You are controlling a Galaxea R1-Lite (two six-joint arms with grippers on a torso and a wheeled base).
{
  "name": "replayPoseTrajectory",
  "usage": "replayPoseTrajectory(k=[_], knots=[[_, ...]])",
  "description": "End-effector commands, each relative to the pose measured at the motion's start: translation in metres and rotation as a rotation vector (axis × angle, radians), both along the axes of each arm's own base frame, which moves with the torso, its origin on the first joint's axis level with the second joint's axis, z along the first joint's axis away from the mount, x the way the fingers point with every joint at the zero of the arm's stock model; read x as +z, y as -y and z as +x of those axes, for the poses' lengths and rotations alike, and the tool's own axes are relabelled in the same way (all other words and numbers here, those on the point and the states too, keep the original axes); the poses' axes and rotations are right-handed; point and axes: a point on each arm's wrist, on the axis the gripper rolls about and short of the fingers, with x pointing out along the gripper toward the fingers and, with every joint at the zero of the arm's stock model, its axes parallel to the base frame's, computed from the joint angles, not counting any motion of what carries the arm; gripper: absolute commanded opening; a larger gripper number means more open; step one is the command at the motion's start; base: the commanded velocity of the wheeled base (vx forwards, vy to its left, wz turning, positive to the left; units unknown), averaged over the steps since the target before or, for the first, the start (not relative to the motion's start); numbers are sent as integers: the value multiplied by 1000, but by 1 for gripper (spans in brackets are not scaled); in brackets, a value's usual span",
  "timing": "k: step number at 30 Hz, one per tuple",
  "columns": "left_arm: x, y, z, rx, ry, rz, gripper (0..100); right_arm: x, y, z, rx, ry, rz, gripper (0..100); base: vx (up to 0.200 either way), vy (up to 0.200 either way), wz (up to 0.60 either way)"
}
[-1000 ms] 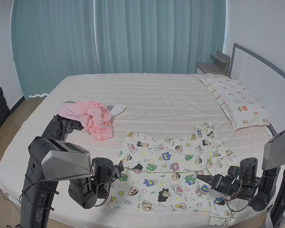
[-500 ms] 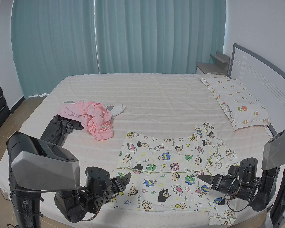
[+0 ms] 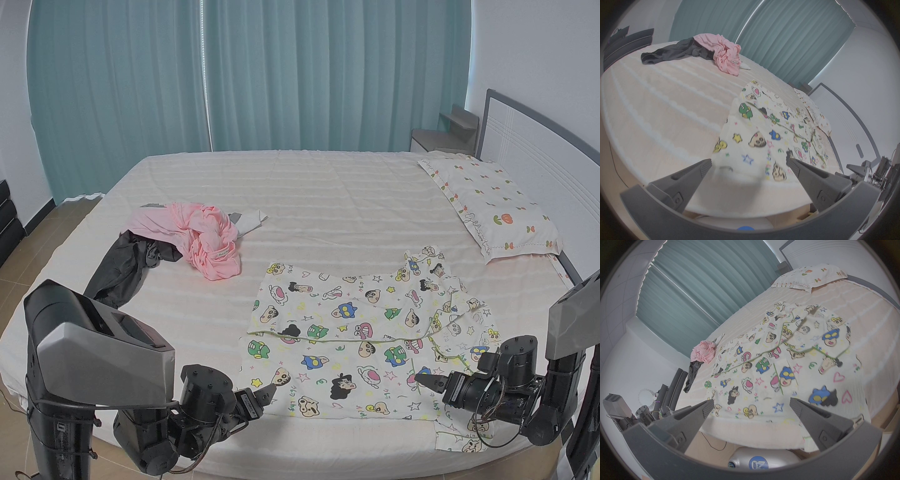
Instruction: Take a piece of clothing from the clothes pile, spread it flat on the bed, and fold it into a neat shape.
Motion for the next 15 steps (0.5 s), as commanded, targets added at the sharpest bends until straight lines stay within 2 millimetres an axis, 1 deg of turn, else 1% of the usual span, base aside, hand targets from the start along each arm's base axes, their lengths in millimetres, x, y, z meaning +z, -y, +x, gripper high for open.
replayPoseTrajectory(k=[1, 7, 8, 15], knots=[[-10, 0, 2, 3, -22, 13, 100, -1, 1, -3, 1, -8, -2, 100, 0, 0, 0], [-5, 5, 12, 40, -2, -53, 100, -2, 1, -3, 1, -9, -3, 100, 0, 0, 0], [-6, 9, 18, 44, 4, -68, 100, -2, 1, -3, 1, -9, -3, 100, 0, 0, 0], [-13, 23, 37, 48, -61, -14, 100, -1, 1, -3, 1, -8, -2, 100, 0, 0, 0]])
